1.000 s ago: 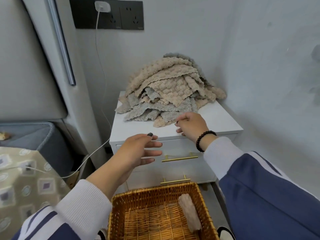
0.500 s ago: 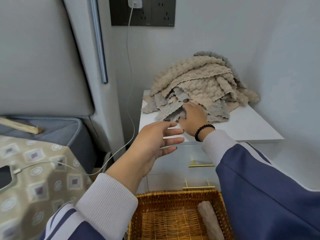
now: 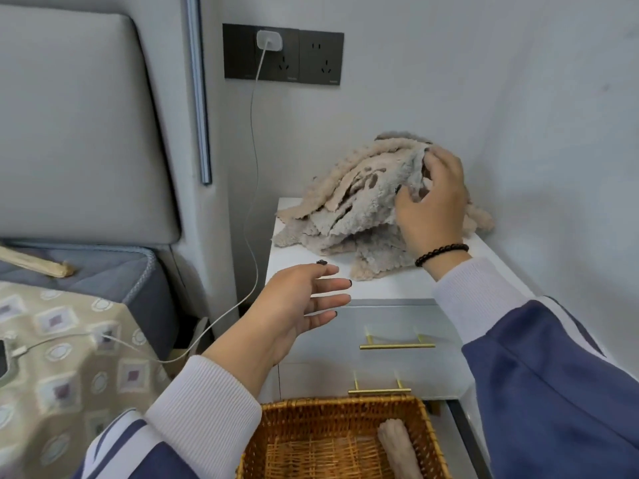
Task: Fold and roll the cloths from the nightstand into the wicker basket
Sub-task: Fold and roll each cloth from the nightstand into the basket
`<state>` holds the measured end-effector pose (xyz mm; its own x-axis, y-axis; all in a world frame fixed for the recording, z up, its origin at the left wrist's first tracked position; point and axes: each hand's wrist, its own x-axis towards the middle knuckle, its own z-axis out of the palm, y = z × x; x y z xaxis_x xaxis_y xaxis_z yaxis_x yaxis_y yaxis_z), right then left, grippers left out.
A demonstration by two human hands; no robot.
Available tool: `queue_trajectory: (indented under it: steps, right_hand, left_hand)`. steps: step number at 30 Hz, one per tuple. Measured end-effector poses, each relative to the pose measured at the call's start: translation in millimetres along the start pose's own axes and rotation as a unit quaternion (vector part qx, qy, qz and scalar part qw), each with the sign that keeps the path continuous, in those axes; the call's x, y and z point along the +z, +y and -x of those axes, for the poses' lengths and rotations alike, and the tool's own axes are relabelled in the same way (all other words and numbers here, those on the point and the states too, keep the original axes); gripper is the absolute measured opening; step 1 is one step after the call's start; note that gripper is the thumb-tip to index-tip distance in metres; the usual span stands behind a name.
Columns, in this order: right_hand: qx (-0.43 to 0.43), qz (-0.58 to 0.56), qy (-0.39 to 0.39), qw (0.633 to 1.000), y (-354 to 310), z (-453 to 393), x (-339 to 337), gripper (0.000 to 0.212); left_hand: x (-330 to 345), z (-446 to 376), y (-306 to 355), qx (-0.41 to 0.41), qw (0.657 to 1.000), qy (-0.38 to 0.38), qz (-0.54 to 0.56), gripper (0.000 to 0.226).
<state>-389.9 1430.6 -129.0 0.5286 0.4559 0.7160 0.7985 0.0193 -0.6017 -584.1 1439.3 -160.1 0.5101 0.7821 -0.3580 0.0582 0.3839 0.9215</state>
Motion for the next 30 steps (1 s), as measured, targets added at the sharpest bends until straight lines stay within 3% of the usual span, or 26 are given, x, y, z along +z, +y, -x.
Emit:
queue_trajectory:
  steps: [3, 6, 10, 12, 14, 16, 19, 23, 25, 28, 30]
  right_hand:
    - [-0.072, -0.048, 0.099, 0.991, -5.0, -1.4, -18.0, 0.049]
    - [-0.115, -0.031, 0.096, 0.988, -8.4, 0.7, -31.2, 0.046]
    - [-0.023, -0.12, -0.066, 0.99, -18.1, 23.4, -49.9, 0.033]
    - [0.039, -0.161, -0.226, 0.96, -21.7, 37.0, -61.2, 0.04]
    - [0.073, -0.155, -0.383, 0.908, -22.5, 49.7, -70.8, 0.042]
    - [0.103, -0.16, -0.437, 0.879, -19.7, 56.7, -79.3, 0.042]
    - [0.174, -0.197, -0.369, 0.891, -14.8, 56.6, -87.7, 0.043]
    - [0.248, -0.221, -0.234, 0.914, -10.4, 61.3, -95.2, 0.037]
    - [0.279, -0.219, -0.172, 0.919, -7.5, 68.4, -100.1, 0.031]
    - [0.283, -0.171, -0.097, 0.939, 0.0, 78.4, -112.1, 0.028]
    - [0.278, -0.135, -0.127, 0.942, 2.2, 79.9, -120.7, 0.029]
  left_hand:
    - [12.0, 2.5, 0.3, 0.0, 1.0, -0.013, -0.001, 0.024]
    - [21.1, 1.5, 0.9, 0.0, 1.0, -0.011, 0.015, 0.023]
    - [36.6, -1.8, -0.4, 0.008, 0.994, -0.035, 0.1, 0.04]
    - [41.9, -2.1, 0.0, 0.0, 0.988, -0.06, 0.141, 0.047]
    - [46.3, -1.6, 0.0, 0.003, 0.986, -0.064, 0.151, 0.044]
    - [50.6, -3.9, -2.7, 0.03, 0.991, -0.034, 0.125, 0.04]
    - [53.6, -5.1, -3.7, 0.094, 0.989, -0.01, 0.113, 0.047]
    - [47.4, 3.6, 4.7, 0.139, 0.982, -0.054, 0.114, 0.06]
    - [39.4, 8.6, 10.2, 0.158, 0.983, -0.076, 0.051, 0.063]
    - [33.4, 18.6, 12.6, 0.19, 0.96, -0.146, -0.146, 0.038]
    - [32.6, 24.9, 10.2, 0.17, 0.94, -0.196, -0.222, 0.033]
